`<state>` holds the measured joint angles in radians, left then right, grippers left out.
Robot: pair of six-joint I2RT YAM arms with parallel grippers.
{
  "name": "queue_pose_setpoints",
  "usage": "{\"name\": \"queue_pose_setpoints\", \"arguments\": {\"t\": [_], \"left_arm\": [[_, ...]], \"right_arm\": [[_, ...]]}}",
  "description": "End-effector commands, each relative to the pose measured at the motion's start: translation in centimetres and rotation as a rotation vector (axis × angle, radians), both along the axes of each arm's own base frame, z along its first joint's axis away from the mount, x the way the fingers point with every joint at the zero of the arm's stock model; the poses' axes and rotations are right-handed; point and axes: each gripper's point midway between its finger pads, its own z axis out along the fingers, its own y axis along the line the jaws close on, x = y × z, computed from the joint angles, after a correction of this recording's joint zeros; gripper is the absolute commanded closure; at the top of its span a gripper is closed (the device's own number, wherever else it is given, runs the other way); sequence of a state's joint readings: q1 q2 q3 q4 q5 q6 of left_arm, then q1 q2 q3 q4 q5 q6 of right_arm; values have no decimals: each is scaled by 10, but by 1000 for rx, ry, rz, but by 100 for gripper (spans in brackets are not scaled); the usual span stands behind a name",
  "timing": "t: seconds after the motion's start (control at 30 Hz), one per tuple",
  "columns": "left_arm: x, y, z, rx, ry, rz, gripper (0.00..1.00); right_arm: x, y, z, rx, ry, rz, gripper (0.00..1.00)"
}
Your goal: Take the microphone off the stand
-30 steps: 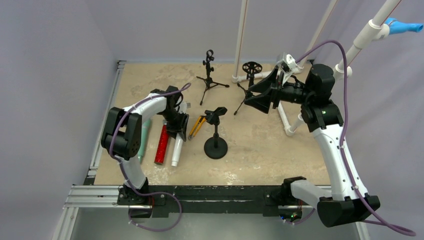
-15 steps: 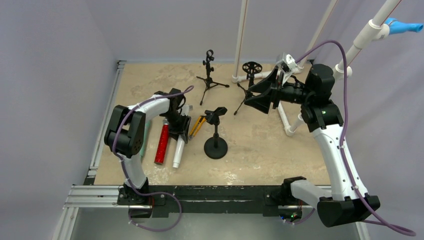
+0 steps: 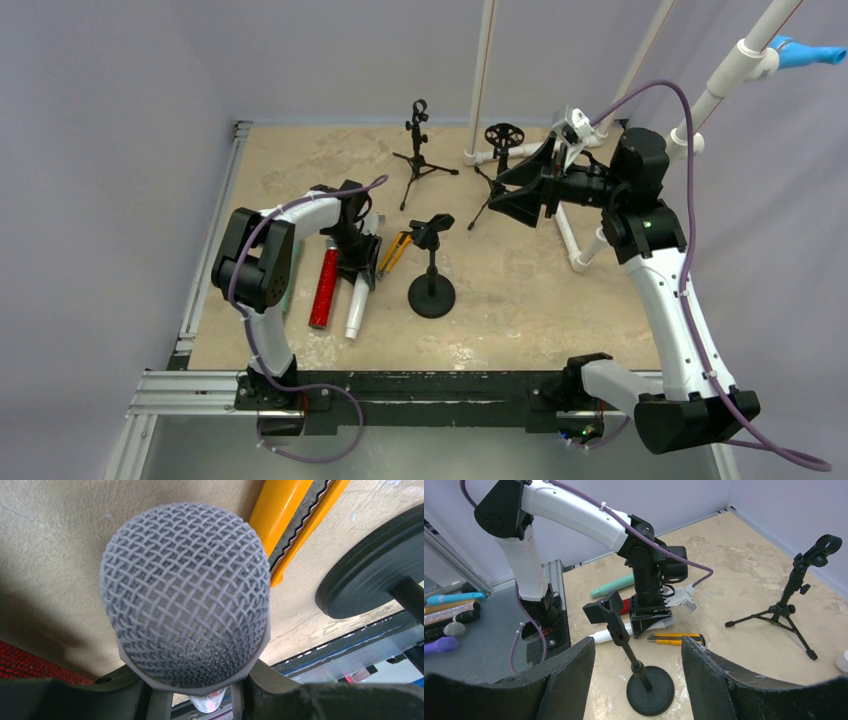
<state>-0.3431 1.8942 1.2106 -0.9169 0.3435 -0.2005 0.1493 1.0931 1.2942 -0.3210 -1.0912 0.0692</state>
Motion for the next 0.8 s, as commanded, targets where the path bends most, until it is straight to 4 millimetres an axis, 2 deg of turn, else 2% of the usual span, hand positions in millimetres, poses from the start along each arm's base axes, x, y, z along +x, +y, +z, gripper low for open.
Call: {"name": "queue_pose_setpoints", "arguments": {"t": [0.0,0.1,0.57,0.67,0.77], "left_arm": [[-1,1,-5,13,-5,10,69],[-2,3,-6,24,0,9,61],[1,2,-7,24,-6,2,49],[6,1,3,14,-34,-6,41],[13,0,23,-3,-90,-16,30]], "right_arm": [[1,0,8,9,-39,12,37],[1,0,8,10,-39,13,37],[2,3,5,13,-18,36,37],[3,2,6,12,-15,29,37],[4,1,3,6,-13,19,37]]}}
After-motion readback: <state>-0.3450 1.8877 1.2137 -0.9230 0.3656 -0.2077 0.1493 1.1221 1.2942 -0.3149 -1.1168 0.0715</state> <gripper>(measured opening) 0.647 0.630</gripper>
